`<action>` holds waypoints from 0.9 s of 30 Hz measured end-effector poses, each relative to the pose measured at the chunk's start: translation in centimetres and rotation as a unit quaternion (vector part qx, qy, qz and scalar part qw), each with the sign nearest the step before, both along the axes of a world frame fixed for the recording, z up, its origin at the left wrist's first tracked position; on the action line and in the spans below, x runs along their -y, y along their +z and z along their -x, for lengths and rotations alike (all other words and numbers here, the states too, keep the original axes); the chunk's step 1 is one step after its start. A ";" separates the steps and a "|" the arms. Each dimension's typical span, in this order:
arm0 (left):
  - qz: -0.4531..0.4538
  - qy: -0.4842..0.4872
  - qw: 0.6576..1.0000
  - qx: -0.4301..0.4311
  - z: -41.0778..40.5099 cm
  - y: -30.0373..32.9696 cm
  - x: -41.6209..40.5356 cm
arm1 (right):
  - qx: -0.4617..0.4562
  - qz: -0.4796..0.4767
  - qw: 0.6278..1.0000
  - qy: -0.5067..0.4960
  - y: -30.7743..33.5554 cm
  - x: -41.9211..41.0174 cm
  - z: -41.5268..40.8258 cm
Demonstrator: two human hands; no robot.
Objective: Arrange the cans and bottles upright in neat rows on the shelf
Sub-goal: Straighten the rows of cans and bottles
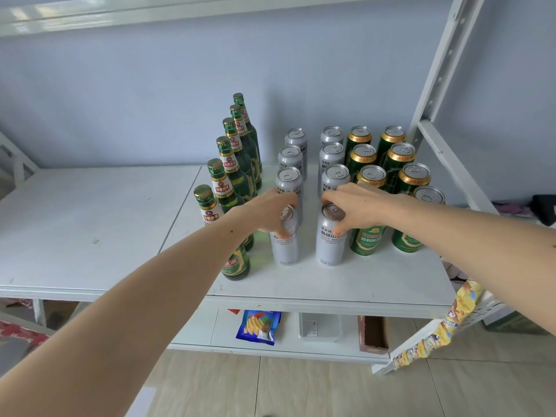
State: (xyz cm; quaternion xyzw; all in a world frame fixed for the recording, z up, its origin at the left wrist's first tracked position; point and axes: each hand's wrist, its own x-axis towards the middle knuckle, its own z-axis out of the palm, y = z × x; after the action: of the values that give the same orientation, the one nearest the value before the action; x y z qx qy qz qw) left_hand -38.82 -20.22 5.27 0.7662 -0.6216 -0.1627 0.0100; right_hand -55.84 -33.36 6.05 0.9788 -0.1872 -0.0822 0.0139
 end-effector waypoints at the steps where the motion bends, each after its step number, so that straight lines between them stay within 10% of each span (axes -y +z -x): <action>1: -0.003 -0.004 1.000 0.000 0.1 0.1 0.0 | -0.003 0.000 1.000 0.000 0.1 0.0 0.0; 27: -0.084 0.018 0.996 -0.004 0.7 1.4 0.2 | -0.074 0.014 0.996 0.043 0.4 -0.4 0.3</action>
State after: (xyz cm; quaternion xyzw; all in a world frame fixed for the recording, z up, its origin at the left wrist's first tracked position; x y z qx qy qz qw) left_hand -39.48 -20.40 6.69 0.7750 -0.5915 -0.2169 -0.0489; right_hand -56.12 -32.95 6.42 0.9768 -0.1450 -0.1509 0.0453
